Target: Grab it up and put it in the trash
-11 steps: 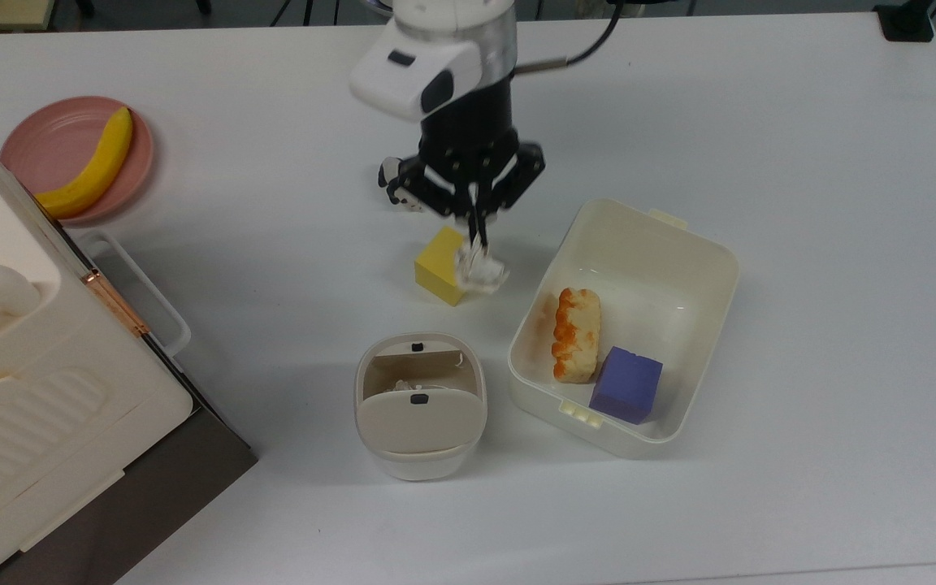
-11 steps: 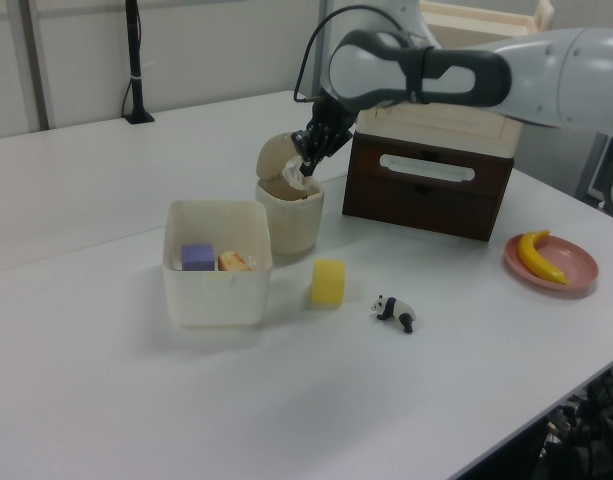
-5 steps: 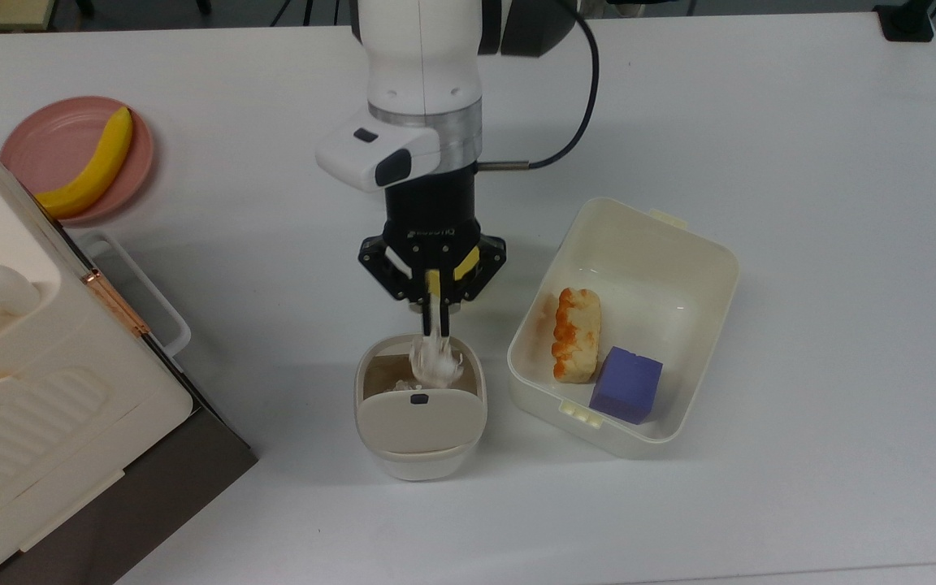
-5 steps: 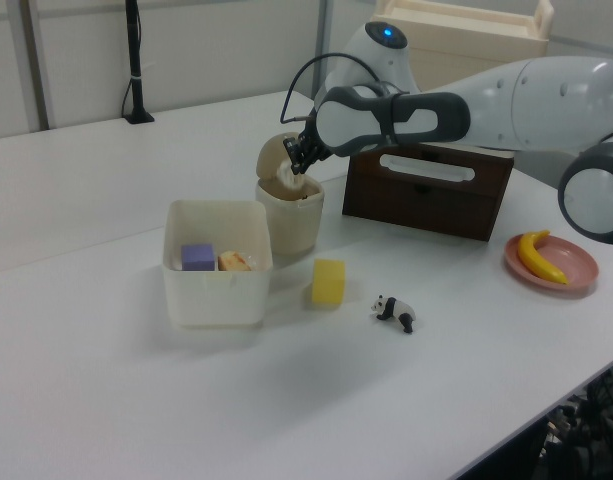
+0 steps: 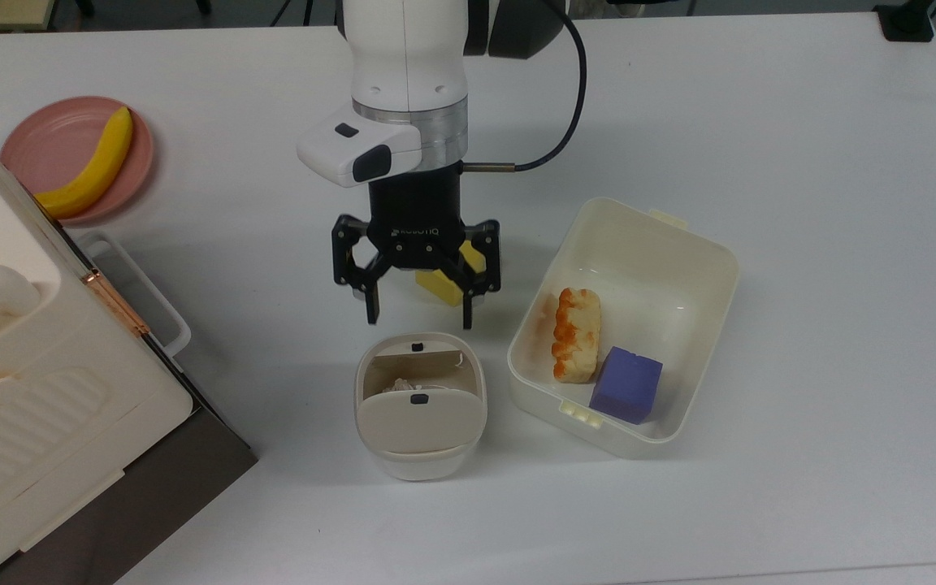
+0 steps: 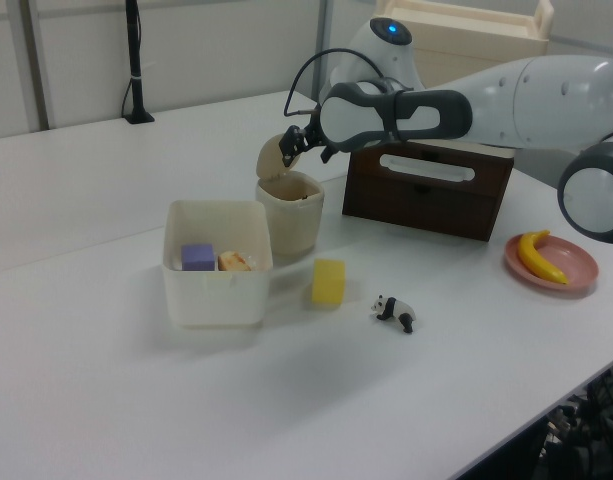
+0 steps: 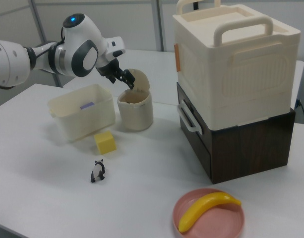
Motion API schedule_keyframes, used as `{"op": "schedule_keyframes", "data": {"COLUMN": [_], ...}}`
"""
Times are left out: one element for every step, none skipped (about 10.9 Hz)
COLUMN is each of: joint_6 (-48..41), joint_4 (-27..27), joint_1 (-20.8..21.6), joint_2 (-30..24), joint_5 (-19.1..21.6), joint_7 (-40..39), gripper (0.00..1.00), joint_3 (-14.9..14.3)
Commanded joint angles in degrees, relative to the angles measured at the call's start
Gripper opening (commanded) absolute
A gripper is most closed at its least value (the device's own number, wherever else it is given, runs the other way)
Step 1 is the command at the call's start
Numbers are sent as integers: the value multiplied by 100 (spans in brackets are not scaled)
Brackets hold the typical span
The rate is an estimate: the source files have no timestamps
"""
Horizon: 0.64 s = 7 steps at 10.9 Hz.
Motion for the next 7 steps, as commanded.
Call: {"op": "schedule_keyframes", "data": {"joint_6": [-1694, -2442, -2997, -3368, -3651, -3914, -4117], "joint_4": [-300, -300, -326, -361, -370, -397, -484], "joint_1": [100, 91, 100, 108, 91, 100, 108], "joint_2": [-753, -990, -1218, -1403, -1553, -1668, -1817], "joint_5": [-73, -38, -38, -64, -73, -117, -169], "joint_7": [155, 85, -2, -21, -21, -21, -30], "gripper": [100, 100, 100, 100, 100, 100, 100], "joint_3": [-45, -36, -10, 7, 8, -1, 7]}}
